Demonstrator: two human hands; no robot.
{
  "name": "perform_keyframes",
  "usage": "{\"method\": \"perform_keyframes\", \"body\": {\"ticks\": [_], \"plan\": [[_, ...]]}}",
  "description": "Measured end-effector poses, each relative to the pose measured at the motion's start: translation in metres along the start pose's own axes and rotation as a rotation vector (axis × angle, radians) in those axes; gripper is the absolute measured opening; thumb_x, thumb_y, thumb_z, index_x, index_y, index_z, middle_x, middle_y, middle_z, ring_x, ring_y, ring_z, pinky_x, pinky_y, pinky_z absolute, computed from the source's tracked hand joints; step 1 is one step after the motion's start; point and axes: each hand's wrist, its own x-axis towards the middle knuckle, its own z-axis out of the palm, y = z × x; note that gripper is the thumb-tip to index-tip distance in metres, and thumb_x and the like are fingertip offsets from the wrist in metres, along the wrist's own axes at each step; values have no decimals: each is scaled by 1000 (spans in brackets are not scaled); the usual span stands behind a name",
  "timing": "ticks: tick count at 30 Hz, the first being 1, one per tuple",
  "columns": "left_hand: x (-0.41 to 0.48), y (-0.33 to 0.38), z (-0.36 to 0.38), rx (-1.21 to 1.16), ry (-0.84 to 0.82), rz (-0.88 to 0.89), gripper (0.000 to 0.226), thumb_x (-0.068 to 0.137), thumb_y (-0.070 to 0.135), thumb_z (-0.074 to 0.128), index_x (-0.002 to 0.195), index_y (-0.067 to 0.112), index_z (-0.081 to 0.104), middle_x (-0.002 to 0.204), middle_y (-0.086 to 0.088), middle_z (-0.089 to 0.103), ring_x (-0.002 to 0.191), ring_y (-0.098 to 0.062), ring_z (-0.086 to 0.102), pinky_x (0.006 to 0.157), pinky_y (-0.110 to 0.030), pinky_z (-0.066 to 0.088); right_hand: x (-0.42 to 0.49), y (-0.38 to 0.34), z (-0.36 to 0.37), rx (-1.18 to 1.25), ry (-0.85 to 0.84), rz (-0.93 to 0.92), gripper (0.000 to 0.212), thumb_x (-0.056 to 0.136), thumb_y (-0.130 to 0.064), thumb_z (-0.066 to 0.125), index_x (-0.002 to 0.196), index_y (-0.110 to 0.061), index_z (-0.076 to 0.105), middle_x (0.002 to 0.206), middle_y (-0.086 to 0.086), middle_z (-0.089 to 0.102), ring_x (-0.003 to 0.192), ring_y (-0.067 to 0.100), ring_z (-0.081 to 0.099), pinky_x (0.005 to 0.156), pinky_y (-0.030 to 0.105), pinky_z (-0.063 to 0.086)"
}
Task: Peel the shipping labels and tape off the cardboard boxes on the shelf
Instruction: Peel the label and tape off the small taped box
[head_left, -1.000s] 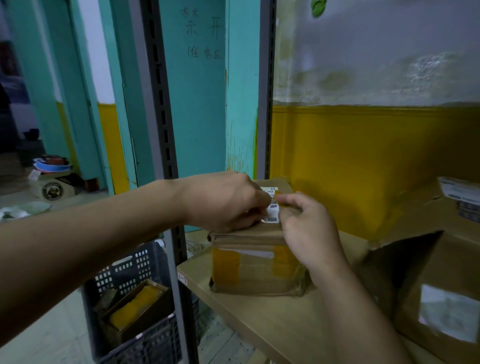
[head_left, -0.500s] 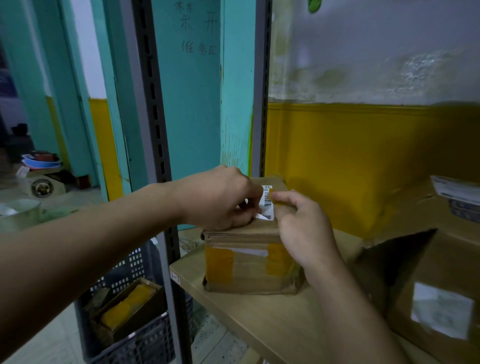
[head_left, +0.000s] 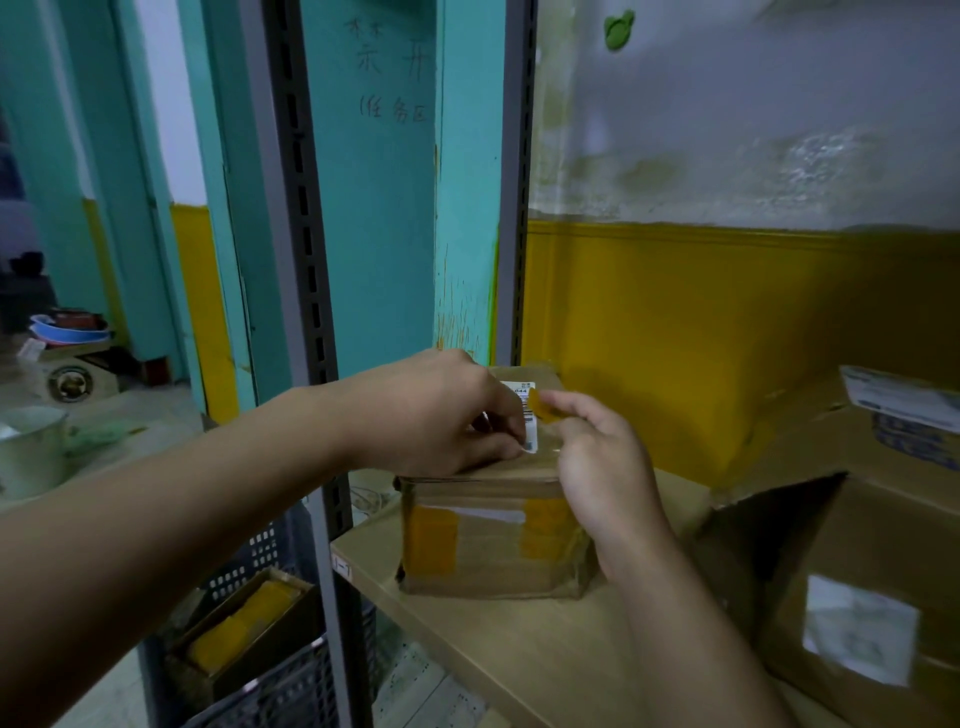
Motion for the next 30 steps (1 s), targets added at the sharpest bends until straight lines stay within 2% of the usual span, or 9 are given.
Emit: {"method": "perform_keyframes", "body": {"ticks": [2,6,9,13,30], "plan": [[1,0,0,35,5,8,17,96,34,60,107,31,72,101,16,73,88,0,65,80,-17,52,1,1,1,12,-3,-2,37,99,-10,40,126,-25,62,132,-8,56,123,11,49,102,31,42],[2,1,0,147,38,83,17,96,31,59,106,29,72,100,11,73,87,-6,66,76,-28,54,3,3,3,31,-1,12,38,98,-8,41,125,-23,63,132,-5,58,121,14,52,104,39,45],[2,2,1,225,52,131,19,97,32,53,99,23,70,90,6,70,79,-11,65,69,-34,54,3,3,3,29,0,14,39,97,-8,42,126,-24,62,131,-4,58,120,14,53,103,41,46],[2,3,3,220,89,116,19,96,32,53,91,22,68,82,5,67,70,-11,62,64,-34,53,3,4,4,25,-2,5,38,97,-8,42,125,-24,62,130,-5,59,119,14,53,102,41,46],[4,4,7,143,83,-58,18,94,35,54,85,22,63,73,5,65,64,-10,61,64,-33,52,4,7,5,-16,-4,-20,38,97,-9,42,127,-24,62,129,-5,59,119,13,54,102,41,47]]}}
